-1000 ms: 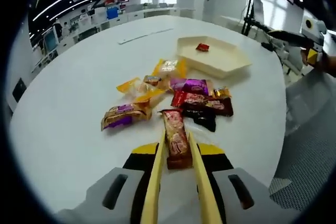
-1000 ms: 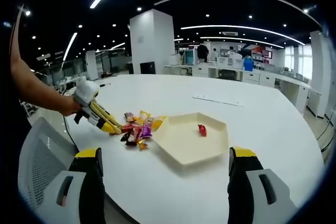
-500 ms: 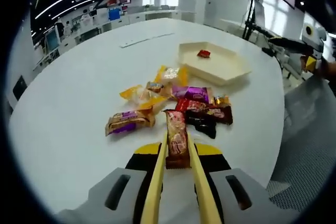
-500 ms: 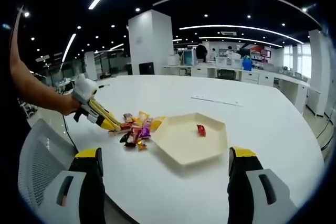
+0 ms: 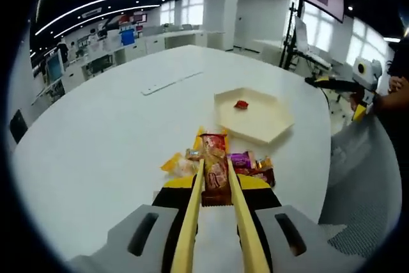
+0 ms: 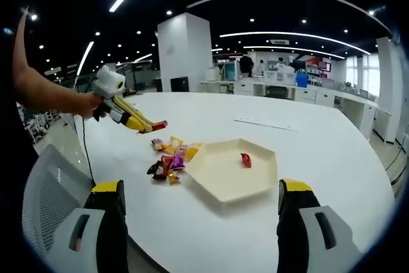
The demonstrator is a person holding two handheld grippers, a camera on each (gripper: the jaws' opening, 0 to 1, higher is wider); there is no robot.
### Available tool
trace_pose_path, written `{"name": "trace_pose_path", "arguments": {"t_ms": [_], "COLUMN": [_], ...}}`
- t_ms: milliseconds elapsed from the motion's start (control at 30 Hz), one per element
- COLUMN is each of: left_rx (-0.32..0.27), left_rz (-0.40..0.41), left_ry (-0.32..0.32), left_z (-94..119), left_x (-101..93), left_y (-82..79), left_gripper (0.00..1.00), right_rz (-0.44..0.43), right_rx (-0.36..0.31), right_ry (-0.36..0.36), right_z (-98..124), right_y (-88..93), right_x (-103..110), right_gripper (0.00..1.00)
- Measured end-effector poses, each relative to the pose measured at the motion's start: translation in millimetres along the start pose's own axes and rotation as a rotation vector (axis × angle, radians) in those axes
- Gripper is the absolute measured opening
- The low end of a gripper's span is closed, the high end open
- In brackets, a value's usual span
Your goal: Place the target food into the container with the food tongs after gripping and lifting it, then release it inside without dropping or visibly crushing the food.
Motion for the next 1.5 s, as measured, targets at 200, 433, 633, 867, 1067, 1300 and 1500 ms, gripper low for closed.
{"name": "trace_pose_path", "arguments": {"t_ms": [200, 433, 633, 867, 1067, 1300, 1500], "left_rx": [-0.009, -0.001, 0.012, 0.019, 0.011, 0.024, 0.055], "left_rz": [-0.016, -0.043, -0.081, -0.119, -0.140, -0.170, -0.194], "left_ry": [0.007, 0.034, 0.074, 0.118, 0.137, 0.175, 0.212], "left_z": [11, 14, 7, -3, -10, -25, -39], "left_x": [7.4, 5.8, -1.9, -11.9, -16.7, -25.6, -34.3], "left_y": [-14.5, -28.5, -38.1, -51.7, -66.2, -76.5, -80.5], "left_gripper": [0.18, 0.19, 0.19, 0.19, 0.19, 0.19, 0.19], "right_rz": [-0.007, -0.008, -0.008, -0.002, -0.011, -0.017, -0.022], "right_rx": [-0.006, -0.006, -0.013, -0.014, -0.017, -0.023, -0.030], "right_ry": [-0.003, -0.003, 0.002, -0.002, 0.003, 0.008, 0.015], "right_z": [0, 0, 0, 1, 1, 2, 2], "right_y": [-1.0, -1.1, -2.3, -2.6, -3.3, -4.1, -5.3], "right_x": [0, 0, -1, 1, -1, -3, -4], "right_gripper": [0.98, 0.98, 0.98, 0.98, 0.98, 0.97, 0.97]}}
Point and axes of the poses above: the point that each gripper's makers call its tool centre point, and the gripper's own axes: z roughly backward along the fingers, x roughly to its left, y roughly out of its underside, the point moved 1 cm from there along z, roughly backward along the fingers, and after that the axes turned 7 degrees about y, right-handed, at the moved point
